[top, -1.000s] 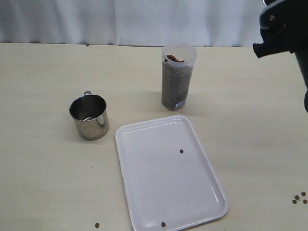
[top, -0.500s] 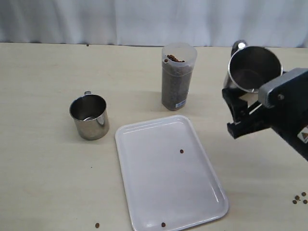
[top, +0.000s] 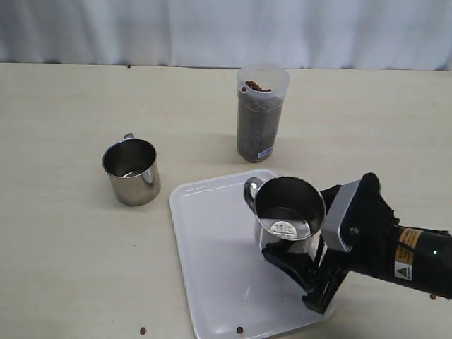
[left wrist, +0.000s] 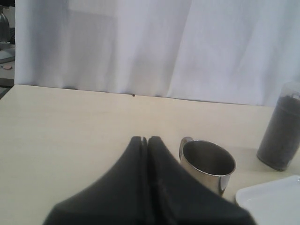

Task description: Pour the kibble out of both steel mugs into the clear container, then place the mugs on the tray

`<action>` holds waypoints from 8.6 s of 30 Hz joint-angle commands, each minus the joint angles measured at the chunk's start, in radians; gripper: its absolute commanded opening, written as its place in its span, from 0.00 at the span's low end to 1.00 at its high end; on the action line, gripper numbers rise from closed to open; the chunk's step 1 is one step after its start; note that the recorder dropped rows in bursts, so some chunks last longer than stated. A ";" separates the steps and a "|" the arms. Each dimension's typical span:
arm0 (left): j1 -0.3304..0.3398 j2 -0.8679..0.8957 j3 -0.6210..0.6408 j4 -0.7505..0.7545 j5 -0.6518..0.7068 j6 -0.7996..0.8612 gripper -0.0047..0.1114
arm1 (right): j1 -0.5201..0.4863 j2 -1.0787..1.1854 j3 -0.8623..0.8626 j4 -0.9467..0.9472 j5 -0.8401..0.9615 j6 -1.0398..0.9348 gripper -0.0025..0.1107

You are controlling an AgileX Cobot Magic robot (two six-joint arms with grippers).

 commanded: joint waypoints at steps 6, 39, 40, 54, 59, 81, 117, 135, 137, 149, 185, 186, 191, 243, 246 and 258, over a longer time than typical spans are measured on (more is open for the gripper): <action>-0.001 -0.002 0.003 -0.001 -0.004 -0.005 0.04 | 0.000 0.171 -0.127 -0.156 -0.048 -0.001 0.06; -0.001 -0.002 0.003 -0.001 -0.004 -0.005 0.04 | 0.000 0.429 -0.363 -0.168 -0.008 0.070 0.06; -0.001 -0.002 0.003 -0.001 -0.004 -0.005 0.04 | 0.000 0.429 -0.363 -0.145 -0.006 0.070 0.06; -0.001 -0.002 0.003 -0.001 -0.004 -0.005 0.04 | 0.000 0.429 -0.363 -0.120 -0.006 0.070 0.07; -0.001 -0.002 0.003 -0.001 -0.004 -0.005 0.04 | 0.000 0.429 -0.363 -0.123 -0.006 0.070 0.13; -0.001 -0.002 0.003 -0.001 -0.004 -0.005 0.04 | 0.000 0.427 -0.363 -0.121 0.000 0.109 0.85; -0.001 -0.002 0.003 -0.001 -0.004 -0.005 0.04 | 0.000 0.179 -0.233 -0.124 0.147 0.126 0.85; -0.001 -0.002 0.003 -0.001 -0.004 -0.005 0.04 | 0.000 -0.052 -0.037 -0.124 0.255 0.338 0.82; -0.001 -0.002 0.003 -0.001 -0.004 -0.005 0.04 | 0.000 -0.068 -0.037 -0.124 0.303 0.388 0.74; -0.001 -0.002 0.003 -0.001 -0.004 -0.005 0.04 | 0.000 -0.213 -0.032 -0.359 0.364 0.794 0.06; -0.001 -0.002 0.003 -0.001 -0.004 -0.005 0.04 | -0.028 -0.972 0.136 -0.339 0.636 0.828 0.06; -0.001 -0.002 0.003 -0.001 -0.004 -0.005 0.04 | -0.048 -1.030 0.136 -0.337 0.669 0.831 0.06; -0.001 -0.002 0.003 -0.001 -0.004 -0.005 0.04 | -0.154 -1.273 0.138 -0.337 0.774 0.925 0.06; -0.001 -0.002 0.003 -0.001 -0.004 -0.005 0.04 | -0.328 -1.628 0.213 0.675 0.947 0.040 0.06; -0.001 -0.002 0.003 -0.001 -0.004 -0.005 0.04 | -0.328 -1.628 0.213 0.675 0.943 0.040 0.06; -0.001 -0.002 0.003 -0.001 -0.004 -0.005 0.04 | -0.328 -1.628 0.213 0.689 0.938 0.025 0.06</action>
